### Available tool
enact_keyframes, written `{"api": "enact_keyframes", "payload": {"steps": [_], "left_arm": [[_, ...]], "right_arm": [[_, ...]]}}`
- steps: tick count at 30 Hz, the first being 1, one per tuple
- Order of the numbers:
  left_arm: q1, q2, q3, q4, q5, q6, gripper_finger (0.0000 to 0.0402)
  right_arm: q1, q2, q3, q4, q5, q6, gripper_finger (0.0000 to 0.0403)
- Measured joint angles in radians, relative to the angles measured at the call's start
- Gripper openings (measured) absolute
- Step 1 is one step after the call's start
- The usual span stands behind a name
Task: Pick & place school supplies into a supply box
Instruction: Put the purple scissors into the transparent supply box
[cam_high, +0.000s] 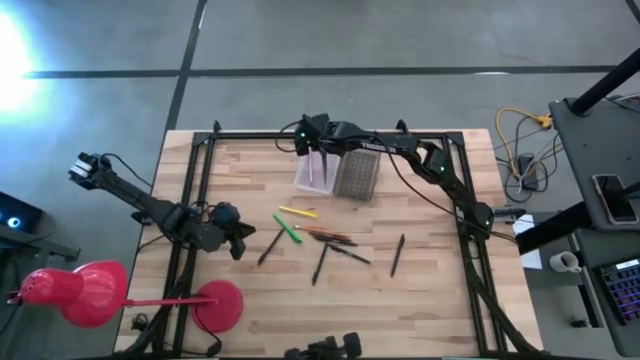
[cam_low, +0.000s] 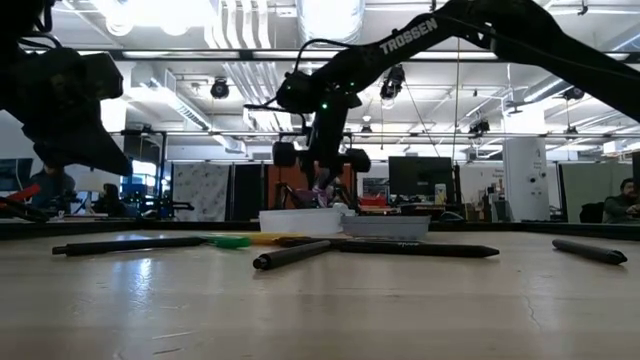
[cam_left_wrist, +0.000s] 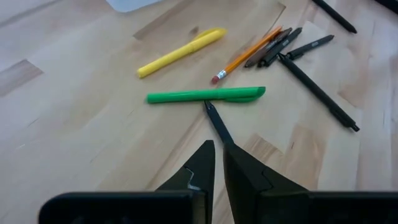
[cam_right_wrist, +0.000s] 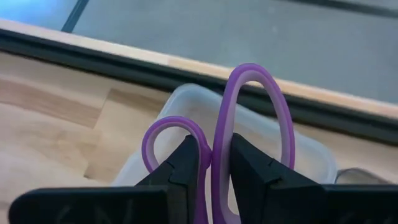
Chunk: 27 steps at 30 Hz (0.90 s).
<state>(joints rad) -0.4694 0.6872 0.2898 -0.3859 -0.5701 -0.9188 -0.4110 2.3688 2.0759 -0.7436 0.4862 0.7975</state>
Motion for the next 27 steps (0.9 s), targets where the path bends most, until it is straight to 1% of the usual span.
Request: {"api": "enact_keyframes", "payload": {"steps": [5,8,13,17,20,27], "left_arm": [[0.000,-0.009,-0.004,-0.001,0.000,0.000,0.0017],[0.000,-0.009,-0.004,-0.005,0.000,0.000,0.0017],[0.000,-0.009,-0.004,-0.005,0.001,0.000,0.0017],[0.000,-0.008,-0.002,-0.004,0.002,0.000,0.0017],[0.000,-0.008,-0.002,-0.004,0.002,0.000,0.0017],[-0.001,-0.008,-0.001,-0.003,0.002,0.000,0.0017]], "right_arm": [[0.012,0.000,0.009,0.001,0.020,-0.046,0.0062],[0.027,0.000,0.009,-0.001,0.061,-0.058,0.0062],[0.049,0.000,0.009,0.025,0.093,-0.099,0.0063],[0.060,0.003,0.004,0.025,0.099,-0.100,0.0063],[0.067,0.004,-0.001,0.023,0.124,-0.102,0.0063],[0.066,0.004,-0.002,0.023,0.123,-0.102,0.0064]]}}
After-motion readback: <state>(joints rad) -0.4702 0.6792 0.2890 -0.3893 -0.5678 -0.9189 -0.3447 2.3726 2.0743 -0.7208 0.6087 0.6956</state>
